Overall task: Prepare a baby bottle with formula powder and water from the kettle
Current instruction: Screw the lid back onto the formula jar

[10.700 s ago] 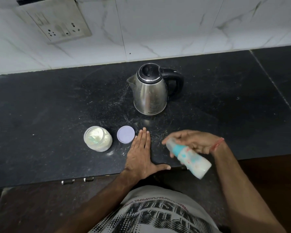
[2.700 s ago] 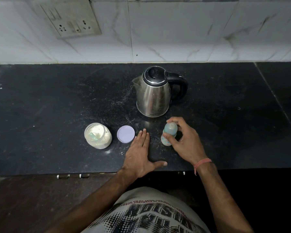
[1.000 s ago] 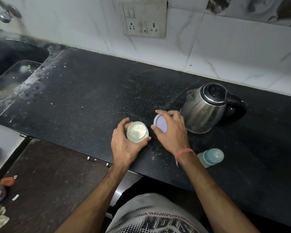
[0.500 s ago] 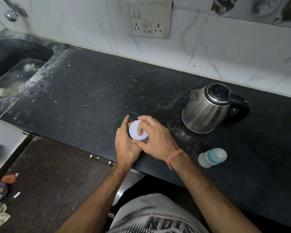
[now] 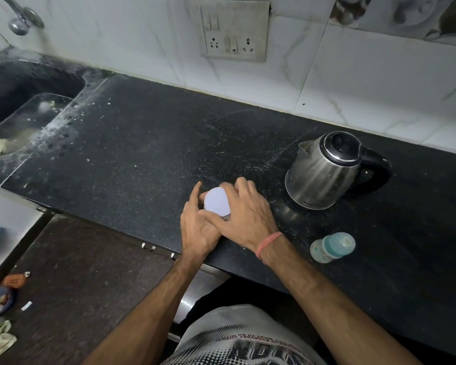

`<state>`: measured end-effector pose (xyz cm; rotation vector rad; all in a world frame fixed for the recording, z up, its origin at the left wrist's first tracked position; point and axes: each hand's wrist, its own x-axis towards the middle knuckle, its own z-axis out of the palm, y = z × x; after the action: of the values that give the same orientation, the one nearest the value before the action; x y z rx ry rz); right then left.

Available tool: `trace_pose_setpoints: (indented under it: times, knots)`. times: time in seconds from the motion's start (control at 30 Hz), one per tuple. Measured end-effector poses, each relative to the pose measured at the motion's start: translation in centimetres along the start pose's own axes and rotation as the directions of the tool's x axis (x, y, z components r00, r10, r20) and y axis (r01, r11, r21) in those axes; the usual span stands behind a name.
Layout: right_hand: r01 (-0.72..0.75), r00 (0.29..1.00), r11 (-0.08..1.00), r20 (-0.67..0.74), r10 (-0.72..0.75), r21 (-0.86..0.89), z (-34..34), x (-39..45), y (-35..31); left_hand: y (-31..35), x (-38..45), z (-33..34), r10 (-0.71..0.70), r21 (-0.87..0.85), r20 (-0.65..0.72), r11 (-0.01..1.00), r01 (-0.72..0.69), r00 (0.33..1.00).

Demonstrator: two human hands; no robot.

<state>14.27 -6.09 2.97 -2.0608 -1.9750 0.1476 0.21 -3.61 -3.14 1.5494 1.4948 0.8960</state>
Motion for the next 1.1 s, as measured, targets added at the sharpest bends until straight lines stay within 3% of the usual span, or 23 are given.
trace_pose_setpoints:
  times: [0.13, 0.2, 0.27, 0.33, 0.4, 0.47, 0.7, 0.77, 0.83, 0.93, 1.0, 1.1]
  knots:
    - [-0.091, 0.995, 0.987, 0.022, 0.095, -0.132, -1.7, -0.4, 0.1, -0.2, 0.0, 0.2, -0.014, 0.007, -0.012, 1.0, 0.015, 1.0]
    - [-0.093, 0.996, 0.992, -0.02, 0.092, -0.082, -2.5, -0.6, 0.4, -0.2, 0.0, 0.2, -0.016, 0.006, -0.005, 1.0, 0.016, 1.0]
    - [-0.018, 1.0, 0.997, 0.003, 0.018, 0.08, -3.0, -0.4, 0.5, 0.0, 0.0, 0.2, -0.012, 0.0, -0.006, 1.0, 0.012, 1.0]
    - [0.123, 0.973, 0.979, 0.174, -0.151, 0.162, -3.2, 0.3, 0.4, 0.1, -0.1, 0.2, -0.02, -0.003, -0.002, 1.0, 0.02, 1.0]
    - [0.232, 0.919, 0.967, 0.302, -0.253, 0.102, -2.9, 1.0, 0.3, 0.1, -0.1, 0.2, -0.033, 0.004, 0.007, 0.999, 0.033, 0.999]
    - [0.283, 0.921, 0.959, 0.281, -0.268, -0.014, -2.8, 1.3, -0.1, 0.2, -0.1, 0.1, -0.045, 0.002, 0.015, 0.999, 0.045, 0.999]
    - [0.128, 0.967, 0.925, 0.252, -0.036, -0.358, -4.2, 1.9, -0.7, 0.0, -0.1, 0.1, -0.026, 0.004, 0.01, 1.0, 0.026, 1.0]
    - [0.125, 0.966, 0.932, 0.256, -0.035, -0.342, -5.1, 1.9, 0.0, 0.0, -0.1, 0.1, -0.035, -0.002, 0.014, 0.999, 0.035, 0.999]
    - [0.159, 0.954, 0.966, 0.284, -0.098, -0.203, -5.8, 2.1, 0.6, 0.1, -0.1, 0.0, -0.035, 0.003, 0.021, 0.999, 0.035, 0.999]
    - [0.334, 0.831, 0.942, 0.466, -0.302, 0.014, -5.6, 3.0, 1.0, 0.0, -0.1, 0.0, -0.069, -0.003, 0.038, 0.998, 0.07, 0.997]
    - [0.393, 0.769, 0.92, 0.549, -0.328, 0.0, -4.6, 3.5, 0.7, -0.1, 0.0, -0.1, -0.09, 0.004, 0.043, 0.996, 0.09, 0.995]
    - [0.4, 0.822, 0.908, 0.487, -0.297, -0.122, -3.6, 3.7, -0.1, -0.3, 0.2, 0.0, -0.096, 0.005, 0.058, 0.995, 0.096, 0.994]
